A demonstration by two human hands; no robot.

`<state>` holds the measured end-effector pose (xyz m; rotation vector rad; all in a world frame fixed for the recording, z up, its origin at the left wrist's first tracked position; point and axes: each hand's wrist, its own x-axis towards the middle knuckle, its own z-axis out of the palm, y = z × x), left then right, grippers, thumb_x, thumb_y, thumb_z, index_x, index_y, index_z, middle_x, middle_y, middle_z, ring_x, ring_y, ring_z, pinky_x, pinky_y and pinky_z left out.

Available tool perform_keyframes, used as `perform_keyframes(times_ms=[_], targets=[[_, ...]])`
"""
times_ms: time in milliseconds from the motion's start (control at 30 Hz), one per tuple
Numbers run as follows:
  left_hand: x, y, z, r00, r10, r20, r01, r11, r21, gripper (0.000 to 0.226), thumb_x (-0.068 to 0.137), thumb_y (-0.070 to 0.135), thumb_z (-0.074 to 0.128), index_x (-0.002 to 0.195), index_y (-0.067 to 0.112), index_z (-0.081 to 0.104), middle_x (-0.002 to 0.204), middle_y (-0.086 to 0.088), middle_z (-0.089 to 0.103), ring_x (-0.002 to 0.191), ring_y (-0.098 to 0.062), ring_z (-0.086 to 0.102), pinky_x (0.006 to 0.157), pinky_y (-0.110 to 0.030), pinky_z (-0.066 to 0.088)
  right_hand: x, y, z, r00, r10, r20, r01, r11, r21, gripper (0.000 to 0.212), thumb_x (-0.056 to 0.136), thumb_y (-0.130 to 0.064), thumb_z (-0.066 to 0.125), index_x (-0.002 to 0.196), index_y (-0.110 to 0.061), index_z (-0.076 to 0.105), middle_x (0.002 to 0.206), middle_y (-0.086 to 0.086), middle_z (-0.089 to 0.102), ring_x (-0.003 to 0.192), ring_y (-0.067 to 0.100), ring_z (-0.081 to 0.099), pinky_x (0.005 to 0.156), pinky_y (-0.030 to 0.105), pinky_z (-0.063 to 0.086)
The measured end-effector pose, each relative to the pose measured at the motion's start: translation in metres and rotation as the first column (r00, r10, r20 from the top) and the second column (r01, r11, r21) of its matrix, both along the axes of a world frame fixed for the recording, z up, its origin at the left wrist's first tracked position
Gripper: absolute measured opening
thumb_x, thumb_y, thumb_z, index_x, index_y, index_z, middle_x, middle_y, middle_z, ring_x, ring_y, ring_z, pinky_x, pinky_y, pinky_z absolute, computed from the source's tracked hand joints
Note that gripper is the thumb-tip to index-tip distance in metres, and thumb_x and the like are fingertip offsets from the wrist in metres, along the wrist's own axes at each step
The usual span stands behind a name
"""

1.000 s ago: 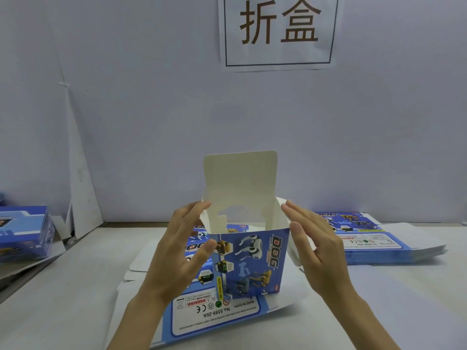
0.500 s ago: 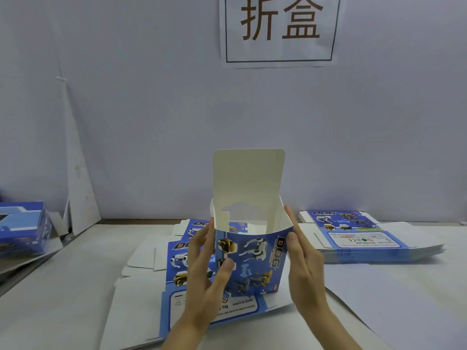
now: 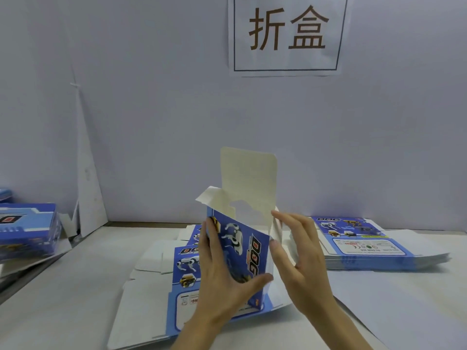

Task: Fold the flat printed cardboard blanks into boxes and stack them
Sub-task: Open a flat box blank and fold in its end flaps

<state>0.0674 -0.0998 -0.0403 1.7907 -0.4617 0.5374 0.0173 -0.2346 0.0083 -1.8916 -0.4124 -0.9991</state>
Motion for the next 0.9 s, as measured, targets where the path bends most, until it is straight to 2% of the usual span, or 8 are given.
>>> perform_keyframes(times_ms=[100, 233, 367, 467, 633, 700, 833, 900], targets=[[0.004, 0.005, 0.003, 0.999, 0.022, 0.027, -0.024, 0.999, 0.049, 0.132, 0.048, 0.065, 0.077, 0.136, 0.057, -0.021, 0.15, 0.022, 0.003, 0.143, -0.011, 0.013, 0.113, -0.043, 0.032, -0.003, -0.001, 0.008, 0.998, -0.02, 0.053, 0.024, 0.998, -0.062, 0.034, 0.087, -0.039, 0.054, 0.12, -0.039, 0.047, 0.115, -0.009, 0.054, 0.112, 0.001, 0.05, 0.08, 0.002, 0.041], [0.01, 0.013, 0.002, 0.999, -0.039, 0.001, 0.038, 0.987, 0.155, 0.129, 0.046, 0.066, 0.077, 0.117, 0.072, -0.031, 0.132, 0.044, 0.003, 0.139, -0.002, 0.011, 0.112, -0.034, 0.027, 0.01, -0.009, 0.051, 0.96, -0.233, 0.155, 0.226, 0.972, 0.063, 0.042, 0.08, -0.046, 0.052, 0.119, -0.029, 0.048, 0.103, -0.002, 0.052, 0.097, 0.009, 0.052, 0.084, 0.006, 0.036], [0.013, 0.016, 0.0, 0.997, -0.018, -0.069, 0.029, 0.988, 0.152, 0.132, 0.04, 0.072, 0.078, 0.115, 0.074, -0.031, 0.124, 0.043, 0.009, 0.126, 0.009, 0.014, 0.104, -0.027, 0.026, 0.035, -0.01, 0.101, 0.977, -0.194, -0.086, 0.187, 0.979, -0.081, 0.056, 0.078, -0.06, 0.063, 0.122, -0.028, 0.052, 0.095, -0.009, 0.06, 0.09, 0.008, 0.056, 0.075, 0.019, 0.041], [0.012, 0.017, 0.005, 0.994, 0.018, -0.105, -0.006, 0.994, 0.11, 0.127, 0.034, 0.076, 0.071, 0.116, 0.074, -0.027, 0.123, 0.038, 0.015, 0.113, 0.026, 0.018, 0.1, -0.026, 0.036, 0.056, -0.011, 0.117, 0.974, -0.179, -0.142, 0.159, 0.977, -0.143, 0.027, 0.084, -0.042, 0.068, 0.098, -0.02, 0.066, 0.077, -0.006, 0.064, 0.067, 0.011, 0.056, 0.059, 0.022, 0.042], [0.011, 0.012, 0.006, 0.997, 0.033, -0.075, -0.025, 0.994, 0.105, 0.132, 0.043, 0.07, 0.079, 0.119, 0.072, -0.028, 0.126, 0.036, 0.015, 0.125, 0.007, 0.02, 0.101, -0.03, 0.038, 0.073, -0.026, 0.102, 0.93, 0.101, -0.353, 0.031, 0.936, 0.35, 0.012, 0.088, -0.022, 0.067, 0.077, -0.02, 0.065, 0.077, -0.002, 0.067, 0.071, 0.016, 0.062, 0.061, 0.024, 0.05], [0.01, 0.011, 0.004, 0.999, 0.028, -0.044, -0.023, 0.991, 0.129, 0.131, 0.044, 0.066, 0.078, 0.118, 0.072, -0.03, 0.124, 0.037, 0.015, 0.12, 0.011, 0.017, 0.097, -0.023, 0.034, 0.081, -0.035, 0.089, 0.856, 0.167, -0.488, 0.137, 0.839, 0.527, 0.007, 0.088, -0.021, 0.067, 0.085, -0.017, 0.062, 0.081, 0.004, 0.063, 0.073, 0.021, 0.059, 0.064, 0.029, 0.049], [0.008, 0.01, 0.006, 0.997, 0.046, -0.065, -0.04, 0.996, 0.085, 0.128, 0.045, 0.067, 0.075, 0.122, 0.07, -0.027, 0.131, 0.035, 0.013, 0.125, 0.008, 0.02, 0.099, -0.029, 0.04, 0.078, -0.033, 0.047, 0.419, 0.379, -0.825, 0.242, 0.829, 0.504, 0.015, 0.09, -0.018, 0.057, 0.083, -0.008, 0.065, 0.081, 0.01, 0.059, 0.072, 0.022, 0.051, 0.062, 0.027, 0.038], [0.008, 0.009, 0.006, 0.997, 0.067, -0.05, -0.061, 0.993, 0.106, 0.128, 0.045, 0.069, 0.073, 0.123, 0.067, -0.028, 0.132, 0.033, 0.013, 0.126, 0.005, 0.02, 0.102, -0.033, 0.04, 0.073, -0.03, 0.038, 0.368, 0.434, -0.822, 0.22, 0.818, 0.531, 0.018, 0.09, -0.018, 0.059, 0.08, -0.006, 0.069, 0.087, 0.011, 0.067, 0.077, 0.022, 0.059, 0.064, 0.028, 0.044]])
